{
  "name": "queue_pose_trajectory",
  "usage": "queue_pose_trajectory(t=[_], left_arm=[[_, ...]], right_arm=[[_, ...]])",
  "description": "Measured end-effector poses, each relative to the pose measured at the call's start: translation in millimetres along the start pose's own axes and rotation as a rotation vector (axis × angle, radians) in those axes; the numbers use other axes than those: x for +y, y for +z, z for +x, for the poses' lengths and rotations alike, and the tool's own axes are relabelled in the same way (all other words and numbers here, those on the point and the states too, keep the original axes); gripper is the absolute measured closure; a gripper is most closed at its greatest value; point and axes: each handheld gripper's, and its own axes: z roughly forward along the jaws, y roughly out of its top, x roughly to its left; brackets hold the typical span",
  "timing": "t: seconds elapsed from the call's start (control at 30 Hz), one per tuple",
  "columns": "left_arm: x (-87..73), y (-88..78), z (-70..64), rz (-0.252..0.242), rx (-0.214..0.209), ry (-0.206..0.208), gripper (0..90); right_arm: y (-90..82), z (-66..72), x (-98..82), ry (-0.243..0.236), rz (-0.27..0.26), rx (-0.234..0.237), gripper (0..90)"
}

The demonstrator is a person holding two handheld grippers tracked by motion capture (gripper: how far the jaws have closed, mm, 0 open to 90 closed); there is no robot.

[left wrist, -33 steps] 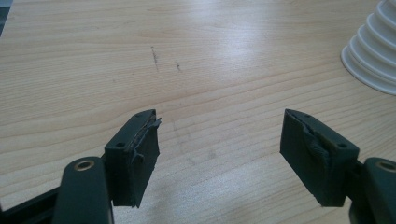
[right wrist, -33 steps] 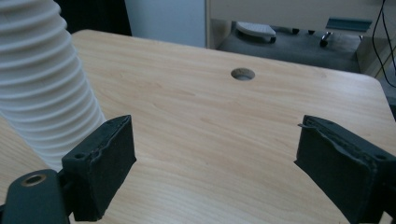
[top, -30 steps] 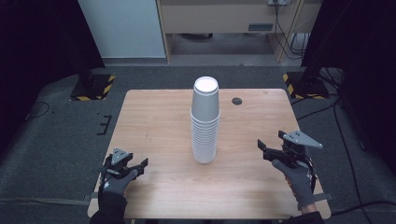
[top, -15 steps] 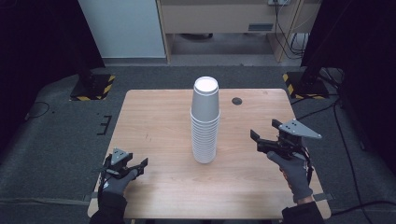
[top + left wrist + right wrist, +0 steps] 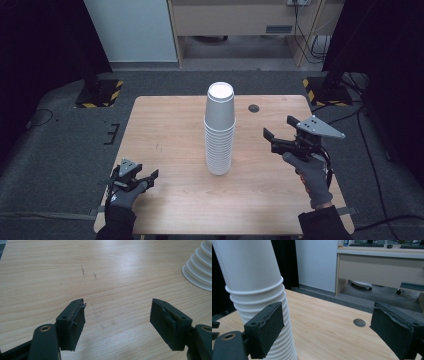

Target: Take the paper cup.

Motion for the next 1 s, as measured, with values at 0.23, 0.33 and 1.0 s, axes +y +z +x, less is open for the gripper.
queue_pose_trajectory(t=[0.23, 0.33, 1.0], left_arm=[[0.1, -0.6, 0.2, -0.001, 0.002, 0.005, 27.1], [0.2, -0.5, -0.1, -0.001, 0.003, 0.009, 27.1], [0.2, -1.1, 0.6, -0.003, 0.011, 0.006, 27.1]], right_arm=[[7.8, 14.4, 19.3, -0.010, -0.029, 0.036, 11.2], [10.4, 17.2, 23.1, -0.007, -0.033, 0.047, 11.2], [43.1, 53.3, 49.1, -0.033, -0.062, 0.148, 11.4]])
